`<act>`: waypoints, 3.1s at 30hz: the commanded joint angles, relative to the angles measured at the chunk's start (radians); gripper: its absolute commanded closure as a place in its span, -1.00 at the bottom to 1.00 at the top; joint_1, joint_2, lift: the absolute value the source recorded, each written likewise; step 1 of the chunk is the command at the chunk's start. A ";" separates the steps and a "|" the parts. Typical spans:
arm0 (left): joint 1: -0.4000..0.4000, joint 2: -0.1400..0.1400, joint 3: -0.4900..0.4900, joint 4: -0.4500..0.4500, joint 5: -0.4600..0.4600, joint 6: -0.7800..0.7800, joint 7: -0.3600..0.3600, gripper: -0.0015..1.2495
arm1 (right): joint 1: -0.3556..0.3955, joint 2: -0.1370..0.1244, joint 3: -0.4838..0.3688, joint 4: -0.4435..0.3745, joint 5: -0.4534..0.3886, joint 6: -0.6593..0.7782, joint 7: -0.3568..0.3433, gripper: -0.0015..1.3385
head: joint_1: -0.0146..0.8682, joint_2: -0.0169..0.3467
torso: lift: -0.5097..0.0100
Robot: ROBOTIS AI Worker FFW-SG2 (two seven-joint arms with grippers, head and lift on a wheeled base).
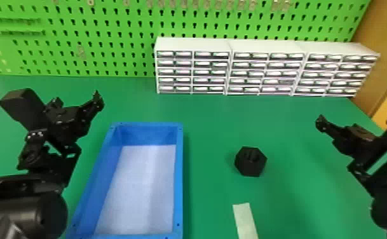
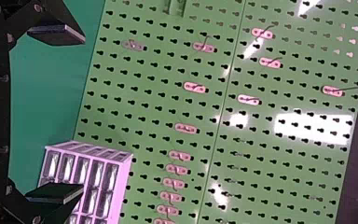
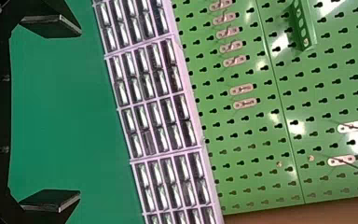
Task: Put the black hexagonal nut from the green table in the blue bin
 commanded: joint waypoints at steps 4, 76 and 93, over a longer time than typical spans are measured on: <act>0.001 0.000 0.000 0.000 0.000 0.000 0.000 -0.74 | 0.000 0.001 -0.001 0.000 0.000 0.000 0.000 -0.87 | 0.60 -0.86 | 0.59; 0.003 0.000 -0.002 0.000 0.000 0.000 0.000 -0.73 | -0.393 -0.160 0.365 0.053 0.256 0.968 0.000 -0.88 | 0.60 -0.86 | 0.59; 0.004 0.000 -0.008 0.000 -0.002 -0.002 0.000 -0.73 | -0.433 -0.106 0.460 0.210 0.283 0.902 0.000 -0.88 | 0.60 -0.86 | 0.59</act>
